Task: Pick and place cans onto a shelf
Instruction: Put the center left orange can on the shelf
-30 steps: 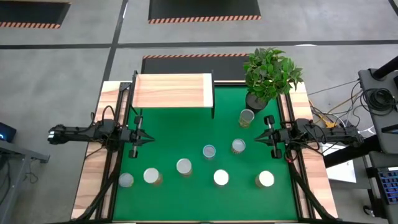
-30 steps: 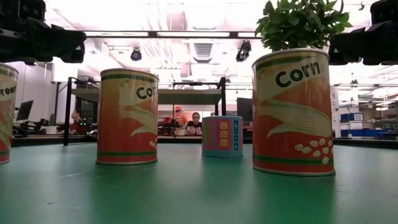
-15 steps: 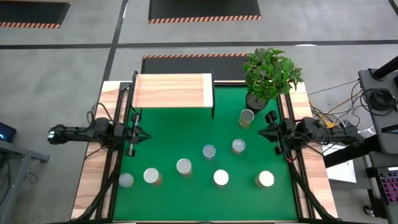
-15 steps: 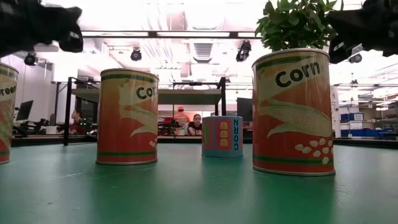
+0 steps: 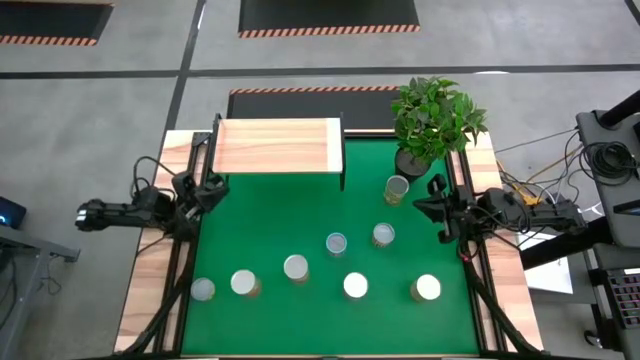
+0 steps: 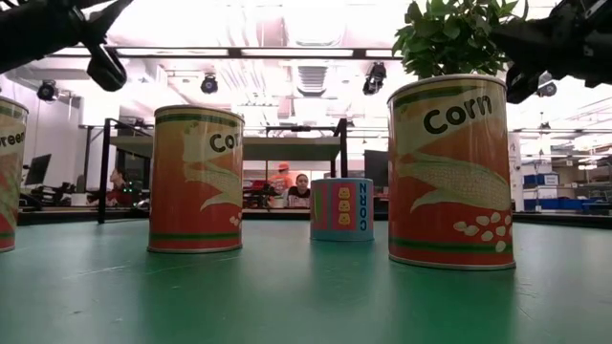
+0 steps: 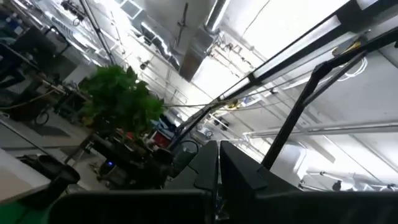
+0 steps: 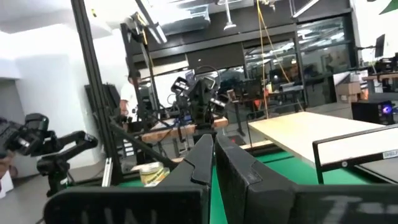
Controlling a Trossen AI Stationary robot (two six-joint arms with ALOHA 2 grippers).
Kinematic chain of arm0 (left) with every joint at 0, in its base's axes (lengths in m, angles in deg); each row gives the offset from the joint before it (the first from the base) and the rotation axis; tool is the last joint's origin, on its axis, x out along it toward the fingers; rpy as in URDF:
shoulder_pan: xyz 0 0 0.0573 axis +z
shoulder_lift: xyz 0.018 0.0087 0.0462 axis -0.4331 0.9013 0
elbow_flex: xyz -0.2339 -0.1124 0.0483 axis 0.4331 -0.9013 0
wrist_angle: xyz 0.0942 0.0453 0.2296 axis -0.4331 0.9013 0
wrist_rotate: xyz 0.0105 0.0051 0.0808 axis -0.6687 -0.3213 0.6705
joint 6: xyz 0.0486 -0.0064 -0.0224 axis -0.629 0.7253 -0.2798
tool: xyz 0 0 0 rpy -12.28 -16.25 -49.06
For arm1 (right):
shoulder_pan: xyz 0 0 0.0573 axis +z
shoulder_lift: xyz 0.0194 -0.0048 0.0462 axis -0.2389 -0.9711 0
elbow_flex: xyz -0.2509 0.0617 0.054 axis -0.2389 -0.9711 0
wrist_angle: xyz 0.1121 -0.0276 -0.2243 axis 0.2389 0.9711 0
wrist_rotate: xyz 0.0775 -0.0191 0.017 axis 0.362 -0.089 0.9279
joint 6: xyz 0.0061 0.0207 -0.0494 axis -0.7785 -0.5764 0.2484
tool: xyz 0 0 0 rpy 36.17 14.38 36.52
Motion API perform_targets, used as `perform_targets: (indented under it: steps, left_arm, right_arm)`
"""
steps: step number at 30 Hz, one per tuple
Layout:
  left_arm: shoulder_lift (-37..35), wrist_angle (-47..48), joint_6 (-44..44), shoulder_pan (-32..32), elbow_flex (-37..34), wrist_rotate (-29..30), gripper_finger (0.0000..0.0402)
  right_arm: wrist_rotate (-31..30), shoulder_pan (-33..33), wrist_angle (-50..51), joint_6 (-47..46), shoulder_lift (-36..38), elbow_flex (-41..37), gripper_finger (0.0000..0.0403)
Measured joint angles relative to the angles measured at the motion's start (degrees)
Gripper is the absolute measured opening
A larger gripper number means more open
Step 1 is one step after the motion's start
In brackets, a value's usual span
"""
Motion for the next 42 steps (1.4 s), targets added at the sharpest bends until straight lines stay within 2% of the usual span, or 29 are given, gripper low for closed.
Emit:
perform_targets:
  steps: [8, 12, 17, 20, 24, 28, 33, 38, 42]
  left_arm:
    - [7.78, -0.33, 2.30, -0.04, 3.92, -4.47, 0.0000]
    - [14.54, -0.29, 1.50, -0.04, 9.06, -10.75, 0.0000]
    - [24.17, -0.09, 0.95, -0.22, 16.72, -20.52, 0.0000]
    - [30.06, 1.61, 1.34, -1.14, 21.41, -21.28, 0.0000]
    - [37.04, 8.70, 1.39, -2.67, 27.57, -21.08, 0.0000]
    - [42.33, 17.57, 1.80, -6.42, 32.92, -15.94, 0.0000]
    - [47.48, 31.07, 4.98, -13.97, 39.58, -4.36, 0.0000]
    - [53.15, 47.71, 12.05, -22.43, 48.20, 6.99, 0.0000]
    - [59.38, 58.19, 16.75, -27.69, 55.57, 11.38, 0.0000]
  right_arm:
    - [-0.06, 0.00, 0.05, 1.69, -0.50, 0.00, 0.0009]
    - [-0.07, 0.00, -0.73, 4.06, -1.11, 0.00, 0.0009]
    - [-0.04, 0.02, -8.06, 8.39, -3.72, 0.00, 0.0009]
    - [0.00, 0.02, -12.76, 11.58, -6.51, 0.00, 0.0009]
    - [0.05, 0.04, -19.86, 15.27, -10.80, 0.00, 0.0009]
    - [0.46, 0.04, -22.03, 18.12, -14.48, 1.60, 0.0009]
    - [1.05, 0.03, -22.15, 21.27, -18.16, 5.61, 0.0009]
    - [2.05, 0.04, -21.89, 23.87, -20.48, 7.53, 0.0009]
    - [2.01, 0.04, -21.76, 25.56, -21.03, 7.92, 0.0009]
